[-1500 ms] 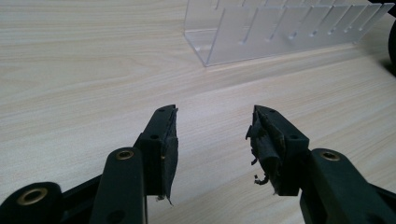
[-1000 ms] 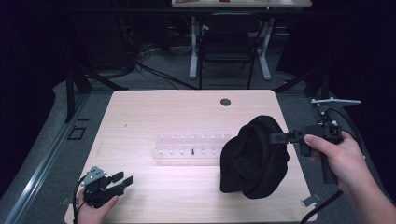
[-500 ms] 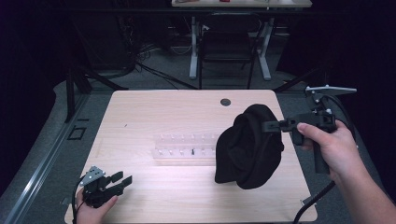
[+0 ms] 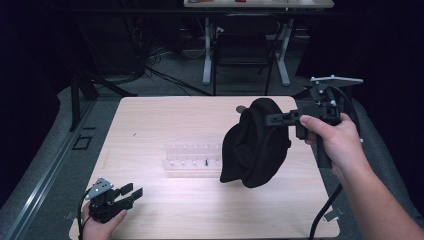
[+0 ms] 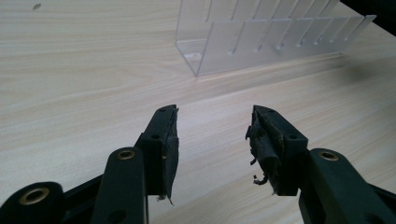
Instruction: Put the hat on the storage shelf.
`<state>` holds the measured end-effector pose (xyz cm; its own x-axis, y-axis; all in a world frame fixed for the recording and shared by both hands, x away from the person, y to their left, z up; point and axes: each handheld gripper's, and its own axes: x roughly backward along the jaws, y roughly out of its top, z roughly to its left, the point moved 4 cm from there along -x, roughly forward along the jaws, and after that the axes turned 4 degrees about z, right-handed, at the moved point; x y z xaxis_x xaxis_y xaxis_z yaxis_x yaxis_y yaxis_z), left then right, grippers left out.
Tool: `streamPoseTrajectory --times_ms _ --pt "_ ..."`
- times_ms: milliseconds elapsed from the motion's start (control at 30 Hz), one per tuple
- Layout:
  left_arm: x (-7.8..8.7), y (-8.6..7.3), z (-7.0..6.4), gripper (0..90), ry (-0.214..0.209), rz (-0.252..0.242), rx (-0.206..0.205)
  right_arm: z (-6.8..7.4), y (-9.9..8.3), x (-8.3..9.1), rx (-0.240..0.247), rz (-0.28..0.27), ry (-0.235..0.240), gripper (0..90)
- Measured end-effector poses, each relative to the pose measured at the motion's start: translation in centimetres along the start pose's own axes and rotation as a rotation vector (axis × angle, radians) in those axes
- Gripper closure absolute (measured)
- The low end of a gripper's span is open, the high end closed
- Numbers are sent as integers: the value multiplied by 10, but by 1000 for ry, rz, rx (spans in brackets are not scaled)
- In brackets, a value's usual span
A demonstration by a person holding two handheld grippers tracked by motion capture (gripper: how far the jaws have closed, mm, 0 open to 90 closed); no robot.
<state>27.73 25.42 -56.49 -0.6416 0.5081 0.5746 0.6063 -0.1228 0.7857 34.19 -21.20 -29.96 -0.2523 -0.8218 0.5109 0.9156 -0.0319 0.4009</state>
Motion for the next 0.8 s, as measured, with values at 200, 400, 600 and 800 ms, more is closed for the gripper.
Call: streamPoseTrajectory --times_ms 200,400,600,800 --pt "5 16 -15 515 -21 -42 -36 2 11 -17 6 7 -5 881" --pt "3 35 -25 500 -34 -64 -77 5 21 -32 16 12 3 881" --pt "-2 50 -36 494 -41 -91 -111 6 28 -47 17 19 -19 881" --pt "-4 62 -48 502 -55 -107 -140 3 35 -55 6 18 -15 881"
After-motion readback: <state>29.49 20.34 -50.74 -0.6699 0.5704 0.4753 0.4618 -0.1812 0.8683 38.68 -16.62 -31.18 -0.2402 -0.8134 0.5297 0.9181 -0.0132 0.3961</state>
